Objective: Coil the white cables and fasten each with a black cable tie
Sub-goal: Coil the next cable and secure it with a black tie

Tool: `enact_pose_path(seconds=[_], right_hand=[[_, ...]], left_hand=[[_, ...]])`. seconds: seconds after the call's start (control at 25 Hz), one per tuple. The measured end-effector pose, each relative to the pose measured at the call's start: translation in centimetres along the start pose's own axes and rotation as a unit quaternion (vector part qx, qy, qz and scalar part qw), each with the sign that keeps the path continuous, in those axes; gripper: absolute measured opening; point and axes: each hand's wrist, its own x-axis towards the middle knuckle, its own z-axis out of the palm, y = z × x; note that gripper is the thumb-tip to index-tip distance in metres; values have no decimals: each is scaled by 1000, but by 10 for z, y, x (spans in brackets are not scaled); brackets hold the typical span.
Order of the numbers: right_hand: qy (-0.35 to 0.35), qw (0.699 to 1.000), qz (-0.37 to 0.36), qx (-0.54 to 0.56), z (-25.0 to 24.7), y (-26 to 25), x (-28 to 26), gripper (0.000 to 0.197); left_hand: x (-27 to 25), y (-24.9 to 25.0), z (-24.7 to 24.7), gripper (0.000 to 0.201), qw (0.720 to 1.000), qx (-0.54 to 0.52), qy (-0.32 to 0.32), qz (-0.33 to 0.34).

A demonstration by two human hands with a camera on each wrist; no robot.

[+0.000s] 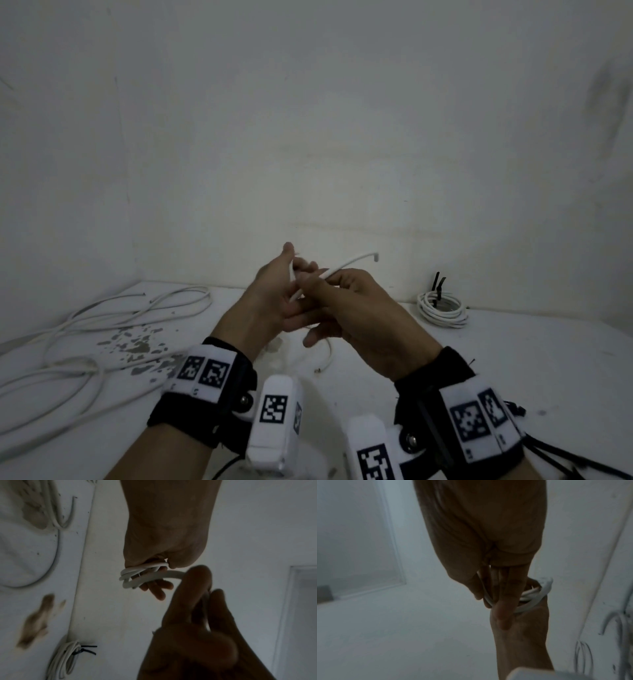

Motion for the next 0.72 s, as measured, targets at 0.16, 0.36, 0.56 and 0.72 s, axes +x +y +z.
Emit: enact_pose_path(seconds=[0.16, 0.36, 0.56, 0.72], right_hand=[[59, 995, 23, 77, -3, 1, 2, 29], [141, 982, 5, 123, -13, -2, 9, 26], [224, 974, 2, 46, -40, 1, 7, 31], [277, 961, 25, -11, -56, 1, 4, 45]], left_hand=[[-14, -9, 10, 46, 989, 94, -107, -31], [-11, -14, 15, 60, 983, 139, -117, -12], [-14, -13, 18, 46, 974, 209, -87, -15], [-13, -11, 15, 46, 974, 222, -29, 22]])
